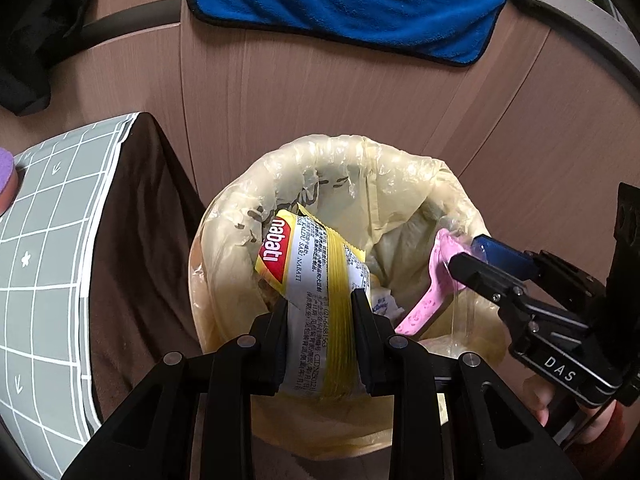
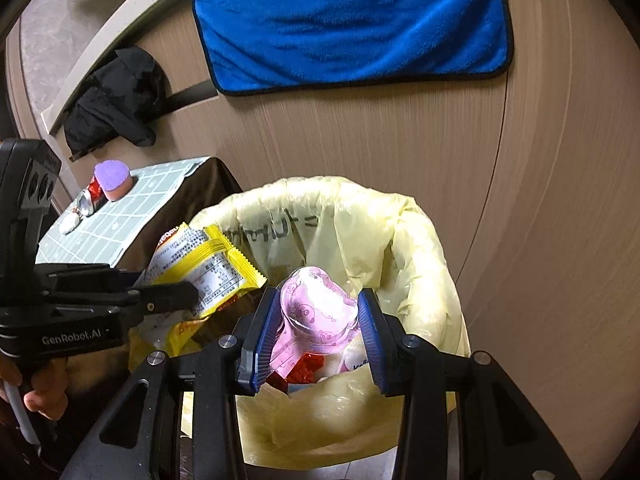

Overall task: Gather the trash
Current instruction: 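Open both grippers to drop the wrapper and pink item in, then move both tools back toward the table, then grasp the white tissue ball with the left gripper while the right grasps the purple sponge, then lift the tissue ball and purple sponge off the table, then carry the tissue ball and purple sponge over the yellow-lined bin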

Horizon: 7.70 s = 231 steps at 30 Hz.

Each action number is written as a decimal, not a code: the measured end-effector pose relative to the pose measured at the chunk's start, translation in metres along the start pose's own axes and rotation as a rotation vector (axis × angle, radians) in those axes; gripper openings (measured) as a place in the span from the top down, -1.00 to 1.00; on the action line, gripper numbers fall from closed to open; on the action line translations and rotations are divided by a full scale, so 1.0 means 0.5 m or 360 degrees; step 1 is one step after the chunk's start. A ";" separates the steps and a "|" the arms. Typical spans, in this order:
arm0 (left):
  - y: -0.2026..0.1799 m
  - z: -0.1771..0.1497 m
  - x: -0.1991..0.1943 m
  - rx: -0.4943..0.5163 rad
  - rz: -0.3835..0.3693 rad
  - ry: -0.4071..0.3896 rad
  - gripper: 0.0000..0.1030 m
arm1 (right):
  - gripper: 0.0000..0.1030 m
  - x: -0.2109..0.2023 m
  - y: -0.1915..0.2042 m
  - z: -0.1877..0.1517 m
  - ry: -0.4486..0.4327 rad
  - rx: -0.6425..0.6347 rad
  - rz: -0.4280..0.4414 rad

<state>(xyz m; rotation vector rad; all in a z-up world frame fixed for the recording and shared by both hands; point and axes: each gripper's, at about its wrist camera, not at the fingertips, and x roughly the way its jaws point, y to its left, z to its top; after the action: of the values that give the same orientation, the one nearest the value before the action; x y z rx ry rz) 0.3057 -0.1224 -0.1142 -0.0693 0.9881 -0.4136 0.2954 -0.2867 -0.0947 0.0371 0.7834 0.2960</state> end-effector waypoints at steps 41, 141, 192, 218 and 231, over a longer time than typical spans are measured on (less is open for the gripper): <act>0.308 -0.082 -0.443 -0.0430 0.0326 -0.0727 0.06 | 0.15 -0.156 0.231 0.101 -0.0382 -0.0229 0.0118; 0.657 -0.243 -0.429 -0.0792 0.0295 -0.0301 0.78 | 0.05 0.505 0.722 0.370 0.0384 -0.0478 0.0884; 0.498 -0.317 -0.412 -0.0637 0.0594 -0.0339 0.73 | -0.21 0.036 0.616 0.040 0.0060 -0.0668 0.0718; 0.287 -0.196 -0.561 -0.0383 0.0259 -0.0861 0.73 | -0.21 -0.142 0.454 0.068 -0.0305 -0.0504 0.0538; 0.037 -0.024 -0.498 -0.0009 0.0042 -0.1073 0.73 | -0.21 -0.305 0.225 0.102 -0.0611 -0.0308 0.0053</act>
<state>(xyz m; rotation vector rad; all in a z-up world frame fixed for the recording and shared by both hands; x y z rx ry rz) 0.1819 -0.0120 0.0729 -0.1873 0.3251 -0.3284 0.2012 -0.2169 0.0625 -0.0740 0.3717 0.3819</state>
